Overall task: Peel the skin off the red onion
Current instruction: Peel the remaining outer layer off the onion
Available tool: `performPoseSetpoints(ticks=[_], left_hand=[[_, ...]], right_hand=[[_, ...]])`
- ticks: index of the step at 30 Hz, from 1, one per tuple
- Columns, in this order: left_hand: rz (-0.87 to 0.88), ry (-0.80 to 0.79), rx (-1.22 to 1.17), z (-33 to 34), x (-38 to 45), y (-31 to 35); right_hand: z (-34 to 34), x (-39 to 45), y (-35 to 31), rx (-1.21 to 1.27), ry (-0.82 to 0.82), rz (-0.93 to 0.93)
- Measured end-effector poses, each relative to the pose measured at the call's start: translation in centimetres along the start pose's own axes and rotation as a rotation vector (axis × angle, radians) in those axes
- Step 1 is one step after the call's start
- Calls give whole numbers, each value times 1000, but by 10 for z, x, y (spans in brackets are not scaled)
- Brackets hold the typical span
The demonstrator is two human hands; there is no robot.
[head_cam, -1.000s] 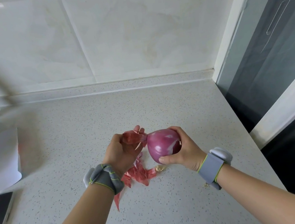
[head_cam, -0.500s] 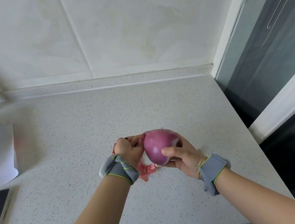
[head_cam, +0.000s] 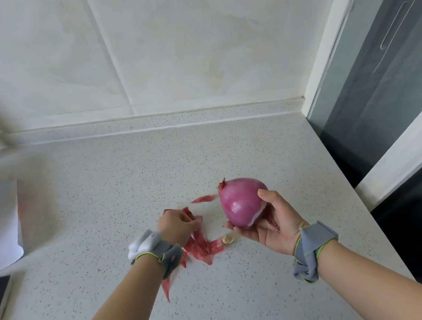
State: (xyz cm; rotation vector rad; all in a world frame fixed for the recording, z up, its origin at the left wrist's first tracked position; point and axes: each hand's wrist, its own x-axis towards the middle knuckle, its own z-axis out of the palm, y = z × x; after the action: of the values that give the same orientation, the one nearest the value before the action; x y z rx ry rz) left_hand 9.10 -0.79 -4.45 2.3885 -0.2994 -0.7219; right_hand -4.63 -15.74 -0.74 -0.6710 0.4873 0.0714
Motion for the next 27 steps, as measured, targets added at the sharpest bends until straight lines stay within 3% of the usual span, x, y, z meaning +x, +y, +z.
performPoseSetpoints(ticks=[5, 11, 21, 24, 26, 27], left_hand=[[9, 68, 328, 0, 4, 0], [146, 136, 357, -20, 0, 7], [59, -7, 557, -41, 0, 23], [71, 56, 370, -42, -7, 25], [102, 139, -7, -39, -14, 30], [81, 86, -229, -39, -20, 37]], right_hand=[[3, 4, 0, -212, 59, -65], [6, 6, -6, -317, 68, -80], [15, 14, -19, -432, 51, -88], [15, 15, -18, -441, 51, -87], [15, 14, -18, -456, 55, -88], [15, 13, -17, -464, 58, -90]])
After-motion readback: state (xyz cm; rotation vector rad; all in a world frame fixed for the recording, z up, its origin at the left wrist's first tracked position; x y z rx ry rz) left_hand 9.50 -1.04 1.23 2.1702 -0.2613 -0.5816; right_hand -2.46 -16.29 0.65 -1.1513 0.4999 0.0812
